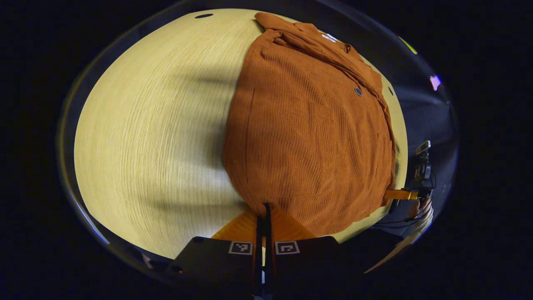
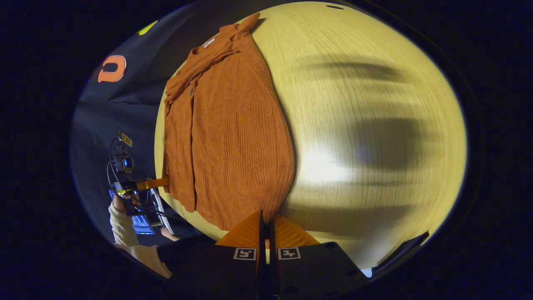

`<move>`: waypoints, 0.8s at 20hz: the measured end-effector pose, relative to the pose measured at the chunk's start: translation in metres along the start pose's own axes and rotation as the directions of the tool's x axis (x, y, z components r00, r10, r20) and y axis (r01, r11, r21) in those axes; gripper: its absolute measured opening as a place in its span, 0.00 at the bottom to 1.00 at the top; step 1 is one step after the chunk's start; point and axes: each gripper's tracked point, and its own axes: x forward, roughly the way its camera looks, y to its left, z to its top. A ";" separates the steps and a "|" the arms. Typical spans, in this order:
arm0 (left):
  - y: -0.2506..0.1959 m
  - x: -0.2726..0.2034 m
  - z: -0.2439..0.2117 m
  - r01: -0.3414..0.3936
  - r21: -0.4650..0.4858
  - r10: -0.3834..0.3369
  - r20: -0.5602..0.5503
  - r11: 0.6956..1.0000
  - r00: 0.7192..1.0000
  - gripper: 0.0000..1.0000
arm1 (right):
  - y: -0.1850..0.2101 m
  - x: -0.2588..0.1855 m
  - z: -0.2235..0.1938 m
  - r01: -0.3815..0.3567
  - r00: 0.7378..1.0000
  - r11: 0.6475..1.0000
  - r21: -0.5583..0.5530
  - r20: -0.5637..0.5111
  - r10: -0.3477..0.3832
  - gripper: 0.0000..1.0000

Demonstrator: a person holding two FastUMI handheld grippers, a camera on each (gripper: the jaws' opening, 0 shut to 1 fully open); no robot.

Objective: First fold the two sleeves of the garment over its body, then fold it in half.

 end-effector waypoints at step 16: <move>-0.081 -0.130 0.122 0.046 0.195 -0.123 0.404 0.980 0.906 0.03 | 0.135 -0.119 0.116 -0.189 0.916 0.940 -0.283 0.295 0.273 0.02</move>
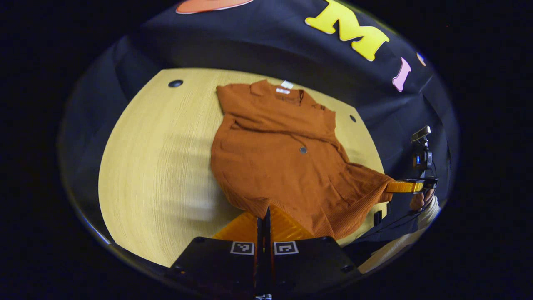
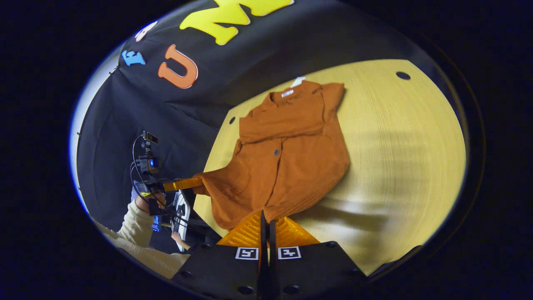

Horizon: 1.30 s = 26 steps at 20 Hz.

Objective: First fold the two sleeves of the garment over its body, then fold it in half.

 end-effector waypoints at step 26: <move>0.108 0.236 0.270 -0.152 -0.111 0.173 0.221 0.982 0.960 0.03 | -0.194 0.187 0.299 0.192 0.909 0.899 0.394 0.274 -0.314 0.04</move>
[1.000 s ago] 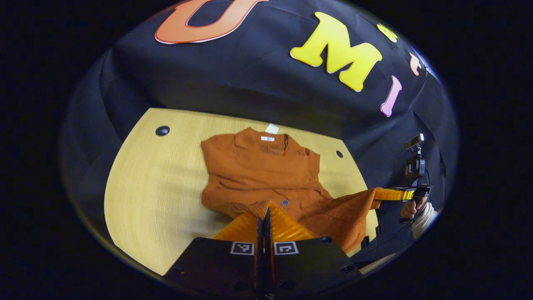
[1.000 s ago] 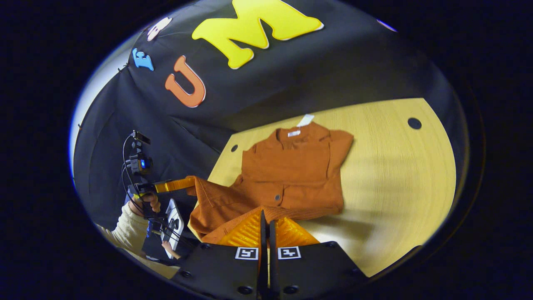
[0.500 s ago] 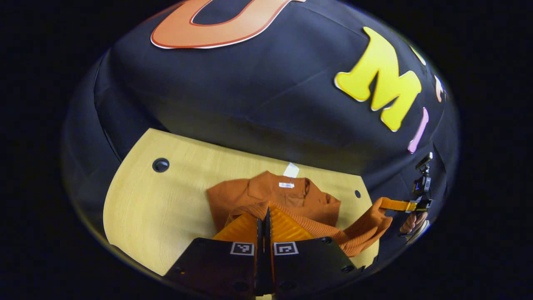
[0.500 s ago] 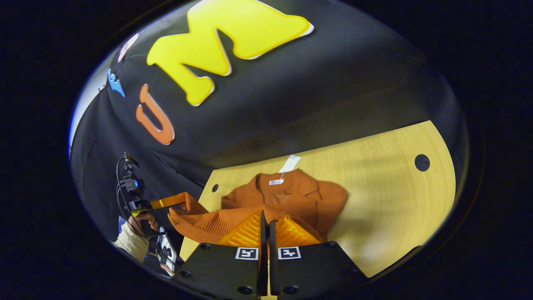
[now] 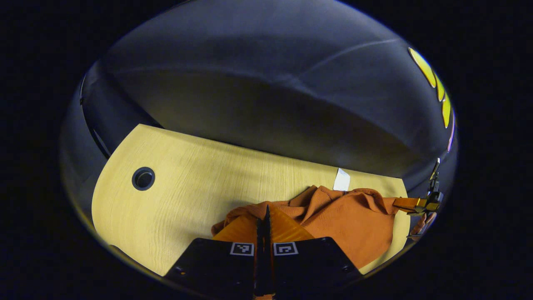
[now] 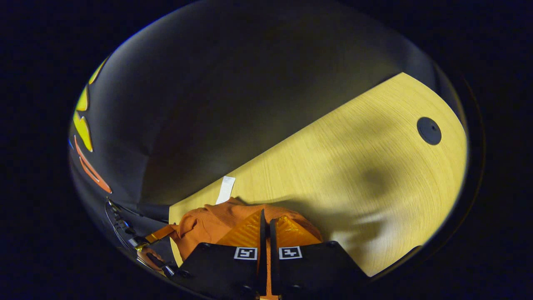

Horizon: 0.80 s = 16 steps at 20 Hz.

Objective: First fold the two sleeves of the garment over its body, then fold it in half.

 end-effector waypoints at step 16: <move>-0.028 0.005 0.026 0.056 0.039 -0.059 0.089 0.998 0.994 0.70 | 0.037 -0.019 0.038 -0.036 0.992 0.998 0.060 0.120 0.028 0.62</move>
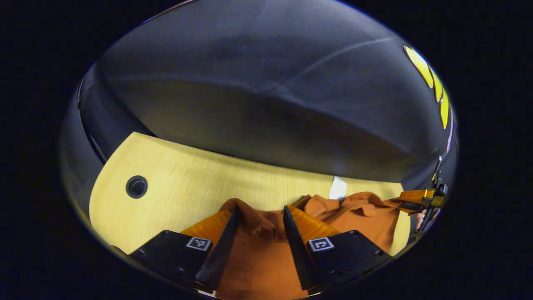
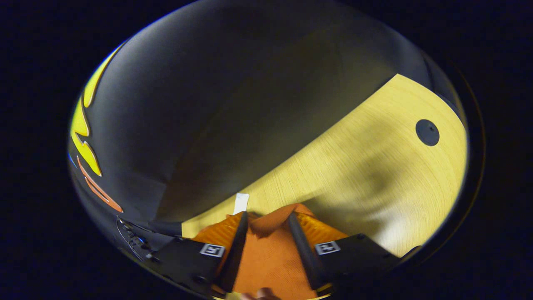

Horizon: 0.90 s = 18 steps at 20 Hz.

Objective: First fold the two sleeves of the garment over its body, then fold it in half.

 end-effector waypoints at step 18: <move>-0.043 -0.198 0.046 -0.204 0.056 0.179 0.292 0.977 0.940 0.99 | 0.071 -0.175 0.020 0.299 0.923 0.790 -0.535 0.373 -0.097 0.98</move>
